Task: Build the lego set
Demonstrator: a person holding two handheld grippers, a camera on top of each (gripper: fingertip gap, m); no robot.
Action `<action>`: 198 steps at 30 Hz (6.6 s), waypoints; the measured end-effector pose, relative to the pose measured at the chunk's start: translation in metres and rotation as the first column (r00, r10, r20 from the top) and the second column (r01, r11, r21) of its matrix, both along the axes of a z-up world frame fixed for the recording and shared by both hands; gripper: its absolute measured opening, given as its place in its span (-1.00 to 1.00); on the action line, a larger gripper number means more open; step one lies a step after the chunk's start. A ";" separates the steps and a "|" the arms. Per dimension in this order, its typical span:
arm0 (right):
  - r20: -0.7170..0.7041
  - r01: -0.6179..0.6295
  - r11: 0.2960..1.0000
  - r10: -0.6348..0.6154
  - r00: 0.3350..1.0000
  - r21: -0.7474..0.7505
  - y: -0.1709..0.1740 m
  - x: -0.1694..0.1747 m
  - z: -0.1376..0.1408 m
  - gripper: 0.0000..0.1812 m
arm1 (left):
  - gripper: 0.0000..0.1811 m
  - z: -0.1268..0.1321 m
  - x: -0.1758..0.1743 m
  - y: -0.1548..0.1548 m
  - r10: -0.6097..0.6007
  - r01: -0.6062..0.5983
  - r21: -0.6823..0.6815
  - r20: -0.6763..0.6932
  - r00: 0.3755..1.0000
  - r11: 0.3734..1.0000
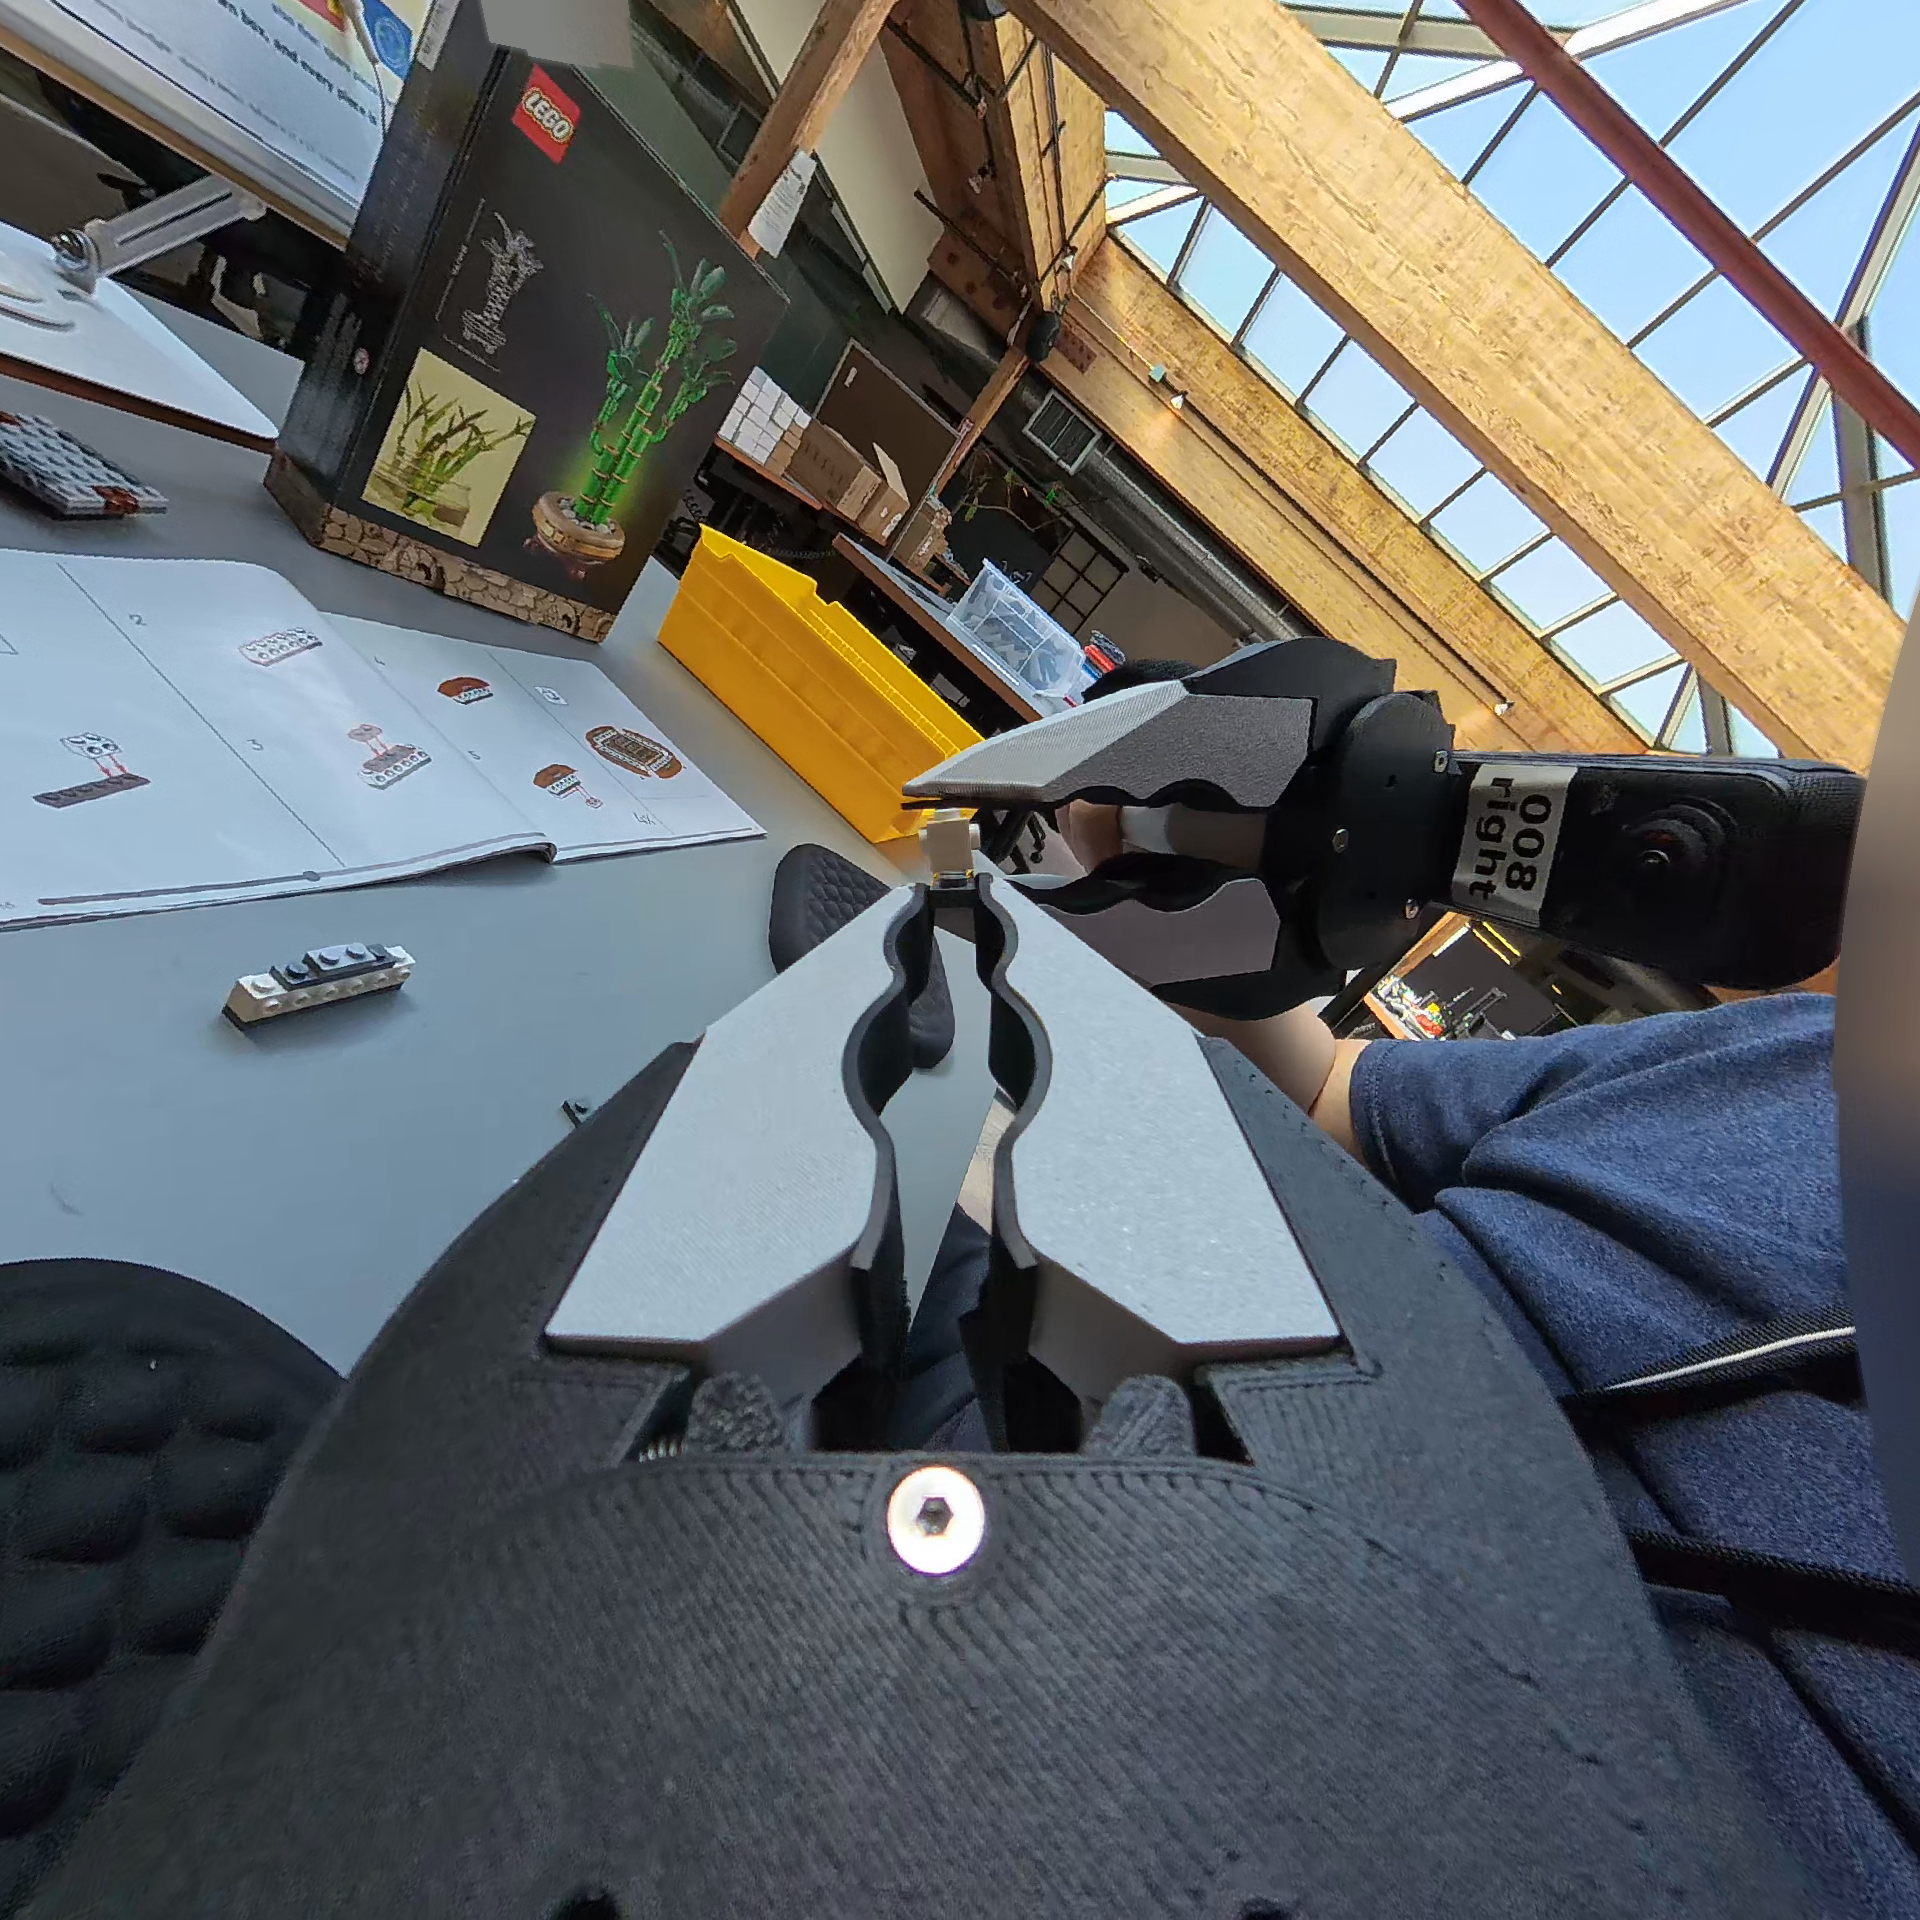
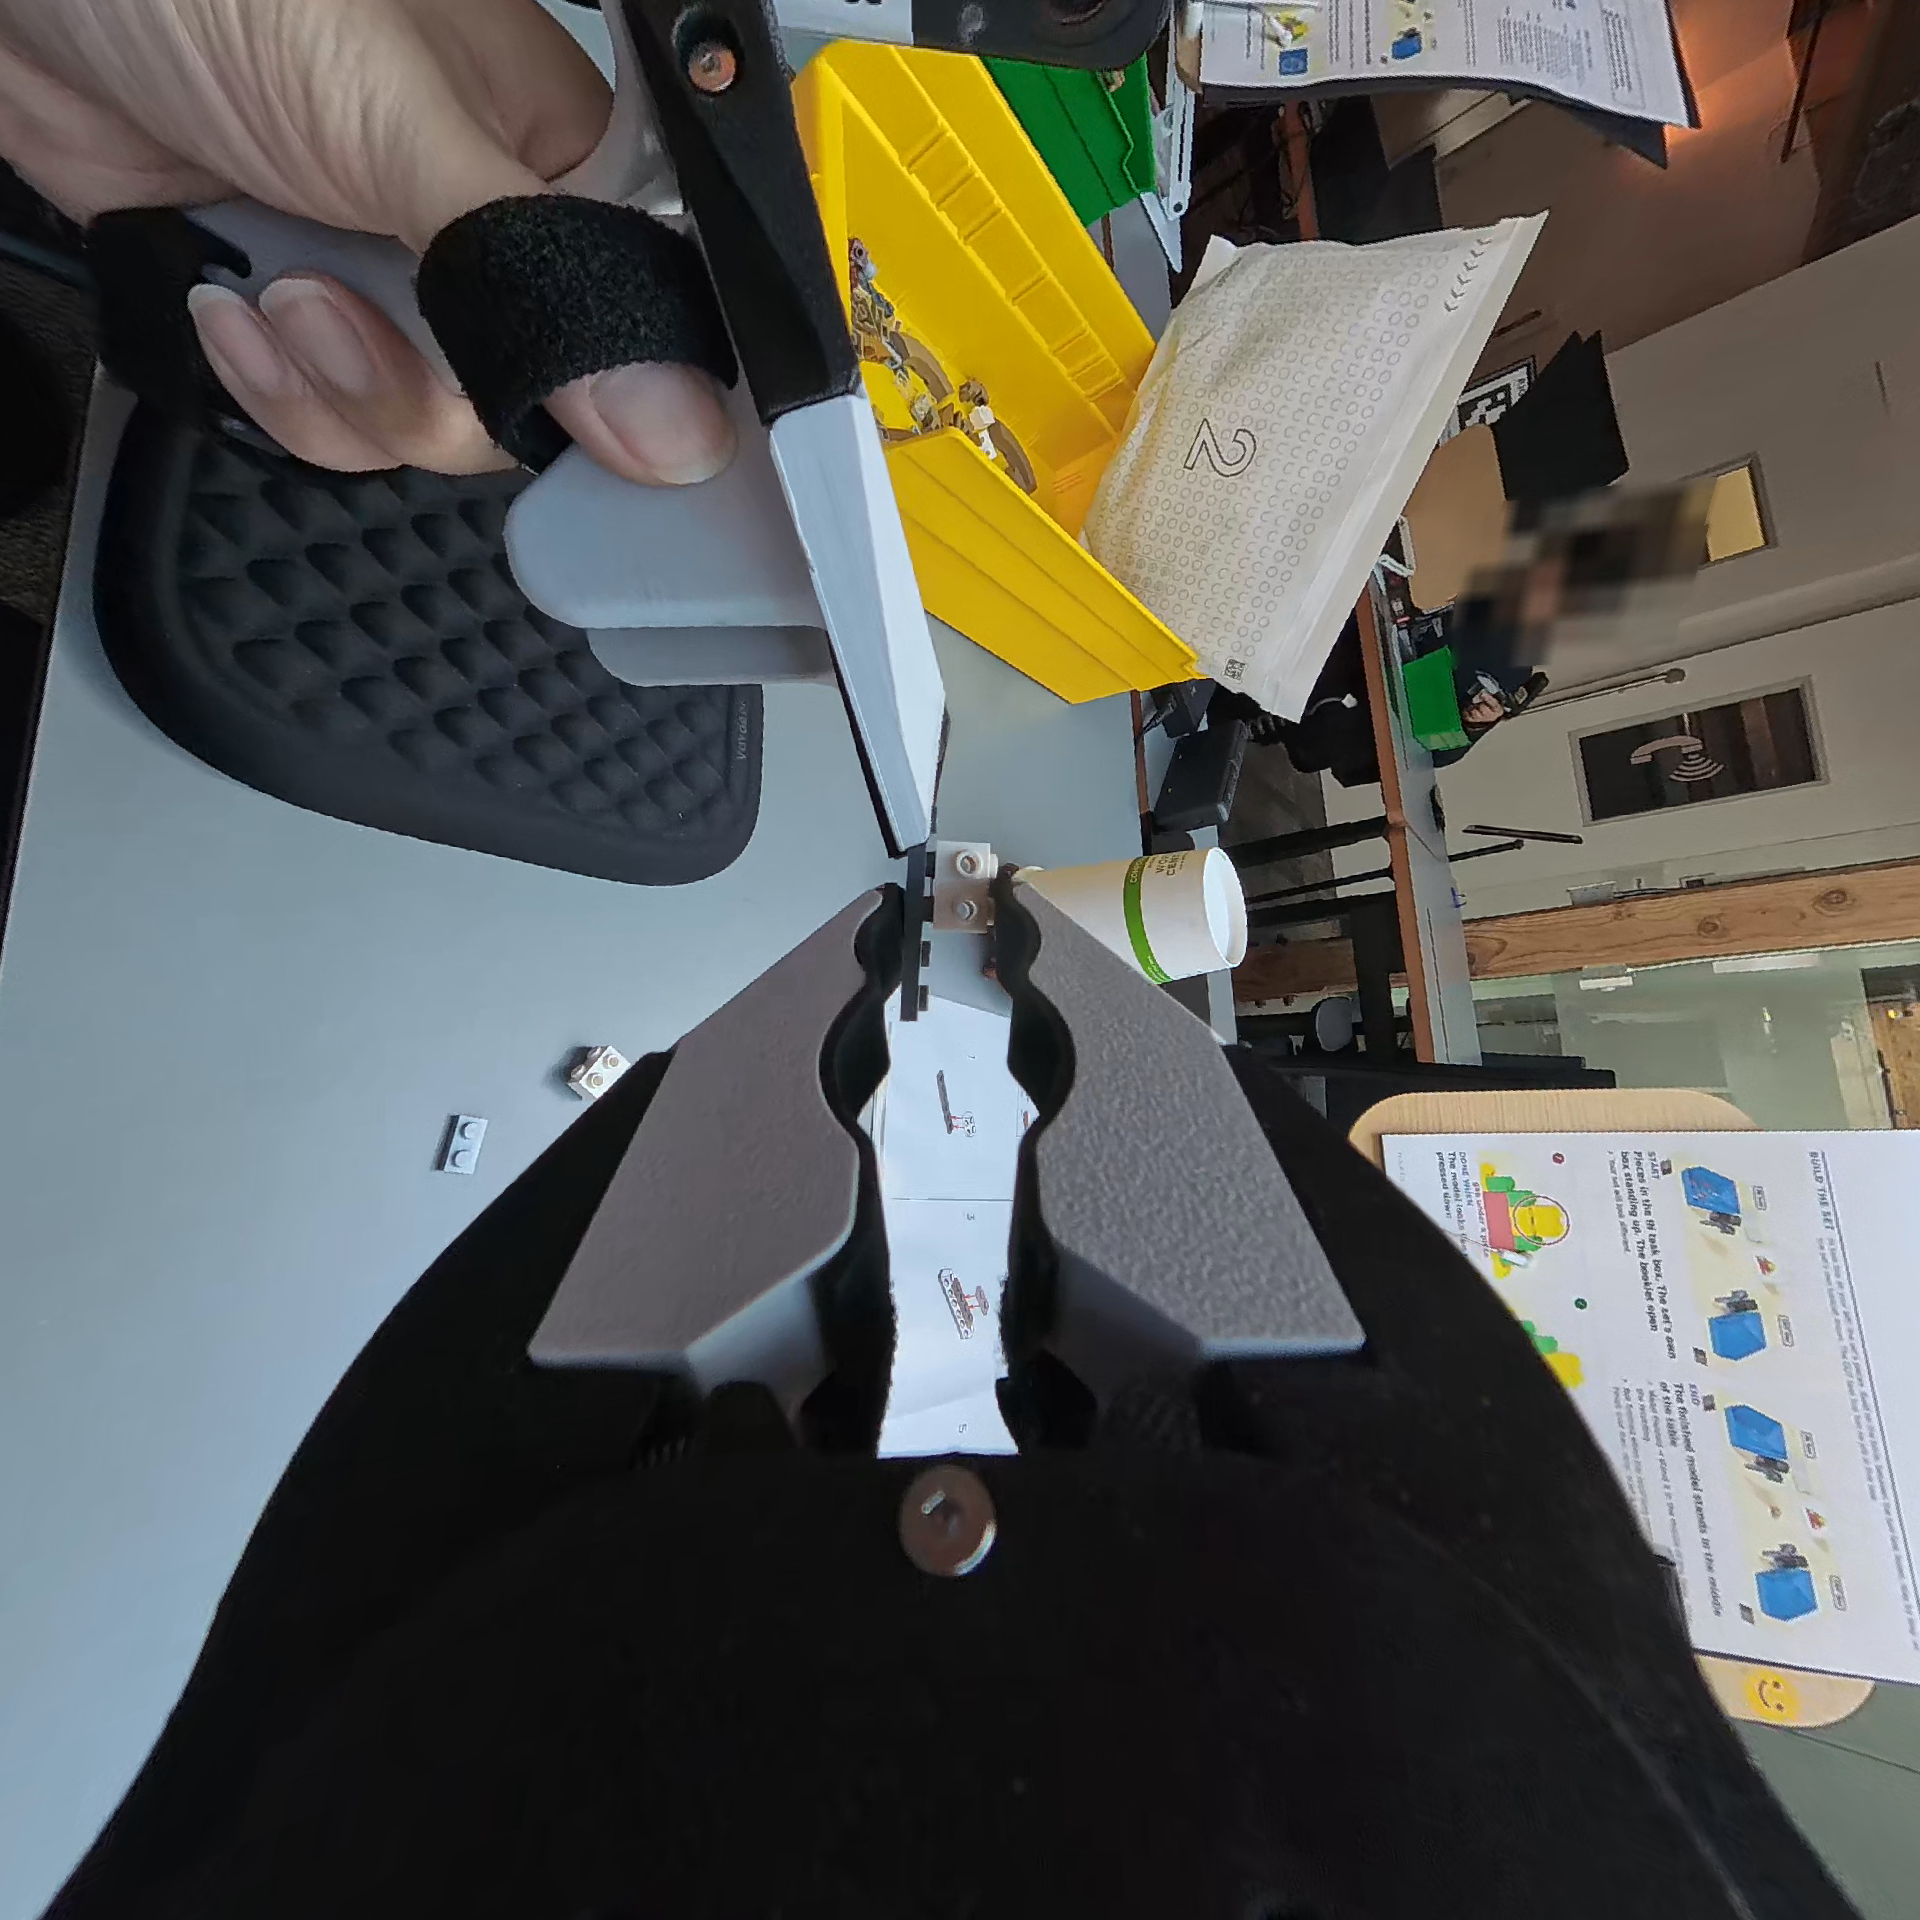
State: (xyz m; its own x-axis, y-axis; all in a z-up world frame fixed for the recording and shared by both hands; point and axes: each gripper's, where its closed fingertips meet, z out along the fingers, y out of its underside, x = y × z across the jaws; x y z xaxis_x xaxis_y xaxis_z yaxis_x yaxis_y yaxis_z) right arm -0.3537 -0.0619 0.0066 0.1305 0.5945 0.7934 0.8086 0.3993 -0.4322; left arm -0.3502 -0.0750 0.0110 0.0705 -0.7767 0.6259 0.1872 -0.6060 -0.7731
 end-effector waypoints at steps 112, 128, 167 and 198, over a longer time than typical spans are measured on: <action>-0.135 -0.092 0.886 0.034 0.990 -0.454 -0.010 -0.001 -0.039 -0.83 | -0.85 -0.030 0.009 -0.010 0.060 0.479 0.702 -0.593 0.803 0.528; -0.365 -0.244 0.869 0.079 0.928 -0.430 -0.021 -0.010 -0.010 -0.81 | -0.86 -0.003 0.000 -0.019 0.005 0.337 0.750 -0.414 0.910 0.570; -0.474 -0.306 0.878 0.105 0.874 -0.368 -0.036 -0.018 0.016 -0.82 | -0.89 0.021 -0.011 -0.034 -0.002 0.222 0.816 -0.262 0.965 0.534; -0.351 -0.199 0.956 0.114 0.929 -0.216 -0.031 -0.015 0.002 -0.84 | -0.94 0.008 -0.009 -0.028 0.081 0.224 0.797 -0.322 0.943 0.562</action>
